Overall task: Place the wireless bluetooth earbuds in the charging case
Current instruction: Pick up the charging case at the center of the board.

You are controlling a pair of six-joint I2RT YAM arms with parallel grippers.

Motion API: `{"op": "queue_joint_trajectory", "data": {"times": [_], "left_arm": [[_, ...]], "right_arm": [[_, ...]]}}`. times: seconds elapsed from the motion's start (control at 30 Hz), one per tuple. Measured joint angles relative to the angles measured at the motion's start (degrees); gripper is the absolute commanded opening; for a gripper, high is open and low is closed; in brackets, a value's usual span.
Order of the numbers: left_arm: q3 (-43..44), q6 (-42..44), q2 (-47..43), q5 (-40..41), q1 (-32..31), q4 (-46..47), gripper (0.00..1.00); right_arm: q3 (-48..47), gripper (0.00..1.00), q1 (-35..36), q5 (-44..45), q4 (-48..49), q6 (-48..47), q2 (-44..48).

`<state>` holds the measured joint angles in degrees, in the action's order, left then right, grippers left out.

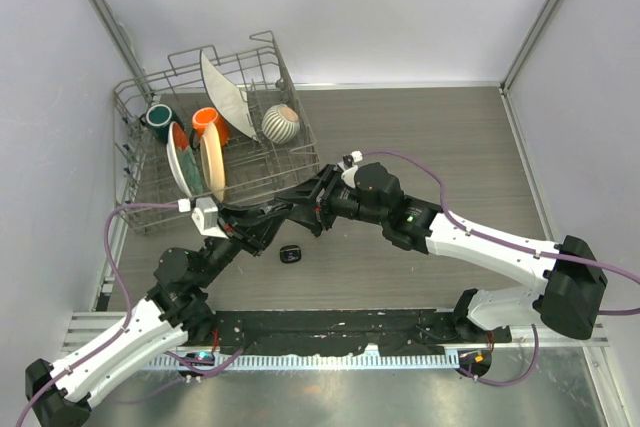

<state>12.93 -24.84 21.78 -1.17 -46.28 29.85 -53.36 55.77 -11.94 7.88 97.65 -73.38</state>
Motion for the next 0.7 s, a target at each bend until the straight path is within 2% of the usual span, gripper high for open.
{"op": "queue_joint_trajectory", "data": {"times": [0.07,0.17,0.27,0.3,0.33,0.47,0.7], "left_arm": [[-0.02,0.00,0.04,0.02,0.00,0.11,0.05],[0.00,0.02,0.11,0.04,0.02,0.22,0.01],[-0.02,0.00,0.04,0.20,0.02,0.61,0.19],[-0.04,-0.04,-0.04,0.35,0.02,0.92,0.33],[-0.17,-0.07,-0.28,0.42,0.02,1.33,0.36],[-1.55,-0.46,-2.12,0.52,-0.04,2.75,0.42],[-1.75,-0.50,-2.89,0.48,-0.11,3.39,0.43]], "right_arm": [[0.00,0.01,0.00,0.00,0.07,0.00,0.00],[0.00,0.01,0.00,0.00,0.15,0.00,0.00],[0.02,0.01,0.00,-0.02,0.66,0.24,0.00],[0.13,0.01,0.00,-0.07,1.11,0.46,0.00],[0.52,0.01,0.00,-0.17,2.03,1.01,0.02],[1.27,0.01,0.15,-0.20,4.11,2.19,0.02],[1.31,0.01,0.15,-0.26,6.86,3.63,0.02]]}}
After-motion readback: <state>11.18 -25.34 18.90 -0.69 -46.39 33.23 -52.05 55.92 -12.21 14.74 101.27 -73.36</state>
